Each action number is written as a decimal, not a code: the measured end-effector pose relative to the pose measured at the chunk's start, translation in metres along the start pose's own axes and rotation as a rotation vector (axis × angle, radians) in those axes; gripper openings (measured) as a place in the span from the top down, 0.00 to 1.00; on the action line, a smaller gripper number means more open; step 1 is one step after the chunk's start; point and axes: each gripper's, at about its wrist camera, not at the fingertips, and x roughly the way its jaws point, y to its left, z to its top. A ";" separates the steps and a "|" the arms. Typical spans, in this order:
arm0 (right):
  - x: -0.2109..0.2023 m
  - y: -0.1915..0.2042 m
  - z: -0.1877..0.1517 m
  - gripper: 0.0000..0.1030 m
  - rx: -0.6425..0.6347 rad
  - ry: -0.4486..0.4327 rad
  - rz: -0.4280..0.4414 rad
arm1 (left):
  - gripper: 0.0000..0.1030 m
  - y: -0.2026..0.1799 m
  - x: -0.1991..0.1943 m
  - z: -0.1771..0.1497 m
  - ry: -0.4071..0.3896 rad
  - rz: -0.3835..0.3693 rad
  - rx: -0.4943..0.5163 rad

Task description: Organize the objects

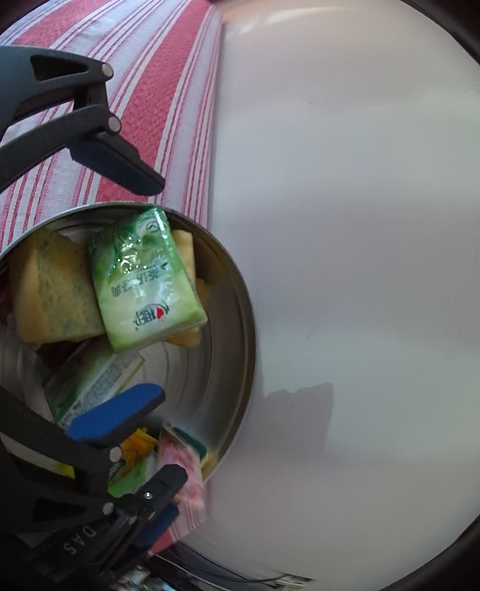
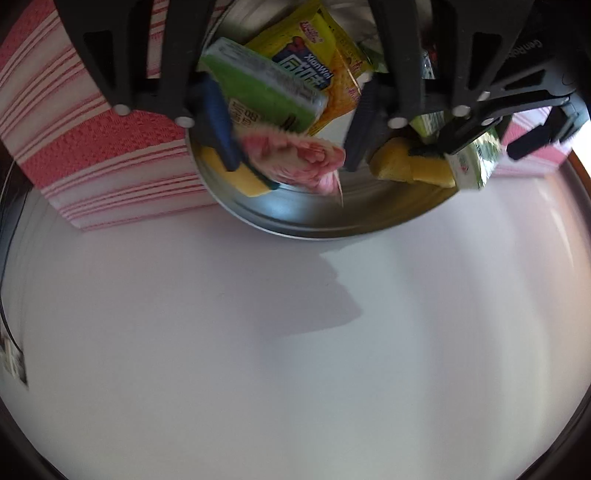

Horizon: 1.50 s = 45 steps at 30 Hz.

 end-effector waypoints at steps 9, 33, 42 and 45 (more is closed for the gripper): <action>-0.023 -0.021 0.000 0.22 0.122 -0.081 0.069 | 0.00 -0.009 -0.007 -0.003 -0.001 -0.012 0.028; -0.057 0.000 -0.015 0.17 -0.019 -0.297 -0.127 | 0.00 0.016 -0.066 -0.040 -0.216 0.127 0.092; -0.082 0.011 -0.024 0.15 -0.047 -0.355 -0.119 | 0.00 0.028 -0.077 -0.051 -0.237 0.145 0.089; -0.090 0.012 -0.028 0.14 -0.038 -0.350 -0.111 | 0.00 0.027 -0.082 -0.055 -0.243 0.142 0.096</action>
